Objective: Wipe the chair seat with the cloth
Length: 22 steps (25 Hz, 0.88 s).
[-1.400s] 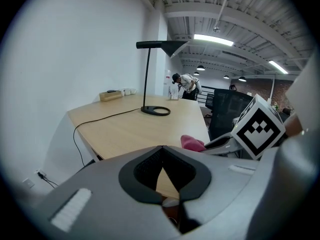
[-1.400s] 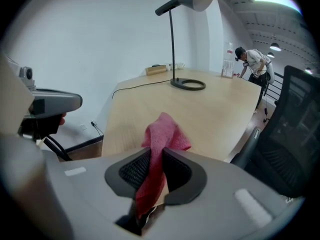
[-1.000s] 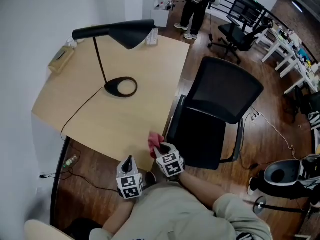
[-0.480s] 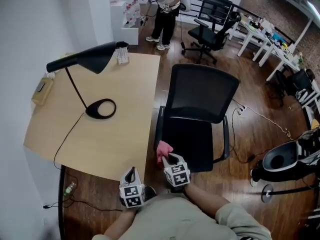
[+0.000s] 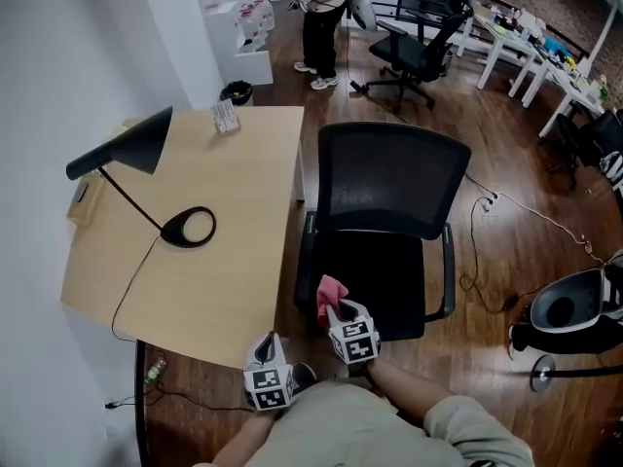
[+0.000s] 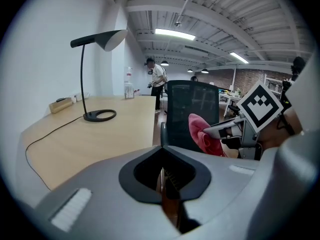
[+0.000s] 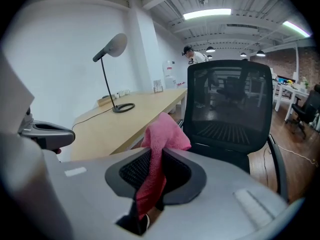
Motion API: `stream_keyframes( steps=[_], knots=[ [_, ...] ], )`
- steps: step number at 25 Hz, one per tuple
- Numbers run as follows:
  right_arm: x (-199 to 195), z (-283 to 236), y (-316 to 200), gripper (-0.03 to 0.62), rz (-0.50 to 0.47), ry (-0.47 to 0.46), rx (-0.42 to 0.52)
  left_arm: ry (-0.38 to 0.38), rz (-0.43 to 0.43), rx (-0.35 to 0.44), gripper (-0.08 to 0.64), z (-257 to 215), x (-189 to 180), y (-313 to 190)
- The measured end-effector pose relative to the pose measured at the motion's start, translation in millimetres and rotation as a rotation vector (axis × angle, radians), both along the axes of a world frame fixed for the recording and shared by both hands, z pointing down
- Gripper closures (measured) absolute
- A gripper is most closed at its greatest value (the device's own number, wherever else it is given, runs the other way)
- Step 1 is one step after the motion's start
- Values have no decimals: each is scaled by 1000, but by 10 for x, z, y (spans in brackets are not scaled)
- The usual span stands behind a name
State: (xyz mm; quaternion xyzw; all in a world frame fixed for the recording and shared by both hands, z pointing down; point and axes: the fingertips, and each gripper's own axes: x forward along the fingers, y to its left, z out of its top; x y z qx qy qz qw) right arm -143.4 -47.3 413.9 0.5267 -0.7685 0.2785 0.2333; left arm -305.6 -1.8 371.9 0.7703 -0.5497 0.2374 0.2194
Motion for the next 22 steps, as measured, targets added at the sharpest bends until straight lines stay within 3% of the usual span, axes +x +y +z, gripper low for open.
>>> stream_keyframes(
  steps=[9, 13, 22],
  knots=[
    [673, 298, -450, 526, -46, -76, -42, -64, 8, -24, 555, 42, 962, -552],
    [953, 587, -673, 526, -45, -81, -87, -33, 14, -30, 555, 85, 1413, -765],
    [988, 1427, -1289, 526, -60, -62, -149, 35, 36, -141, 555, 972, 1724, -1210]
  ],
)
